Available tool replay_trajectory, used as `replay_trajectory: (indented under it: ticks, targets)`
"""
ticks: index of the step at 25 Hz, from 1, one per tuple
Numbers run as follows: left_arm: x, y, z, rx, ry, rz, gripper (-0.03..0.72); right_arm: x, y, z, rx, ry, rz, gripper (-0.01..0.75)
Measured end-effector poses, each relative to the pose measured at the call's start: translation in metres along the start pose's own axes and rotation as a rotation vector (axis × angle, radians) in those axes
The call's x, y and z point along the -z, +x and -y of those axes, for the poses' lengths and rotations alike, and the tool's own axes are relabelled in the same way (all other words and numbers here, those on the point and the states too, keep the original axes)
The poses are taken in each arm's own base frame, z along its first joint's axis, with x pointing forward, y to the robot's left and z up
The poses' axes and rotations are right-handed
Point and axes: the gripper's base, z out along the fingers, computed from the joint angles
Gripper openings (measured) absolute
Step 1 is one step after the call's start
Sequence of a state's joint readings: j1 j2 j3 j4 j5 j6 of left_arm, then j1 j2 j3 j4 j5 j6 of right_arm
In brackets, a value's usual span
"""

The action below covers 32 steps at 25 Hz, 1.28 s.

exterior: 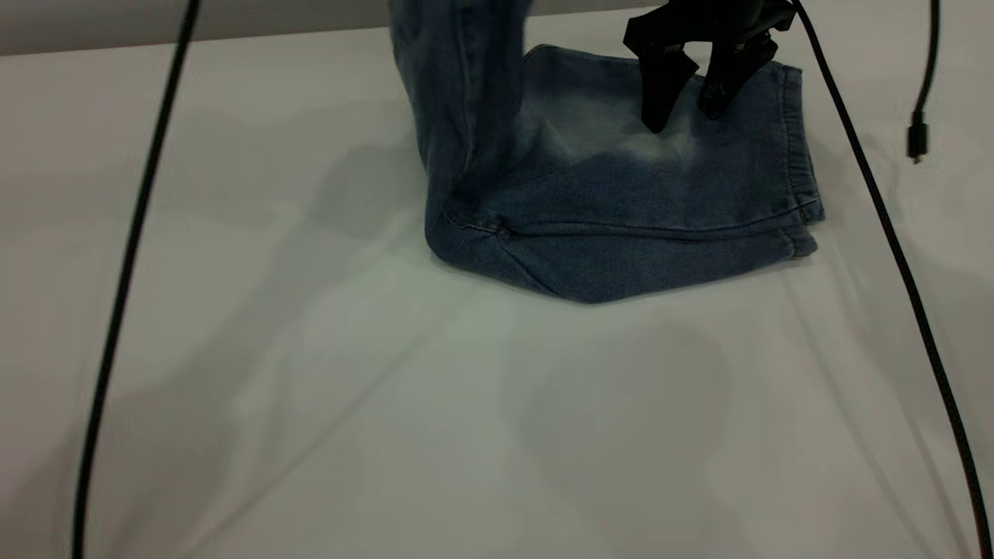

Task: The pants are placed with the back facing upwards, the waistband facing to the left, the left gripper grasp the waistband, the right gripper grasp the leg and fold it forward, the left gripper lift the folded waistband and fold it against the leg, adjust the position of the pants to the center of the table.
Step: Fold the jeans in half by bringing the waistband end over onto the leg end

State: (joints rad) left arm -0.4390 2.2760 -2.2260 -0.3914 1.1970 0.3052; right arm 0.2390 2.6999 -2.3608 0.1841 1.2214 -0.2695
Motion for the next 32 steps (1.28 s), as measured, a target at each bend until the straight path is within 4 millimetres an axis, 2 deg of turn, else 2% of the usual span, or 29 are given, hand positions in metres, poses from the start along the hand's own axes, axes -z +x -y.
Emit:
replay_trajectory:
  ticks: [4, 11, 17, 22, 27, 32]
  targets:
    - [-0.002, 0.0, 0.002, -0.005, 0.001, -0.001, 0.046, 0.01, -0.005, 0.001, 0.016, 0.02, 0.03, 0.447]
    - [-0.002, 0.0, 0.002, -0.005, 0.001, -0.005, 0.046, 0.051, -0.023, 0.01, 0.053, 0.127, 0.157, 0.447]
    - [-0.006, -0.002, 0.01, -0.018, 0.006, 0.005, 0.046, 0.096, -0.026, 0.046, -0.019, 0.217, 0.288, 0.447]
    - [-0.012, -0.007, 0.024, -0.044, 0.008, 0.048, 0.046, 0.145, -0.023, 0.071, -0.096, 0.26, 0.415, 0.447]
    - [-0.036, -0.012, 0.041, -0.078, 0.014, 0.09, 0.046, 0.173, -0.015, 0.087, -0.131, 0.284, 0.467, 0.447]
    - [-0.081, -0.002, 0.051, -0.112, 0.035, 0.028, 0.047, 0.184, -0.01, 0.097, -0.155, 0.295, 0.487, 0.447]
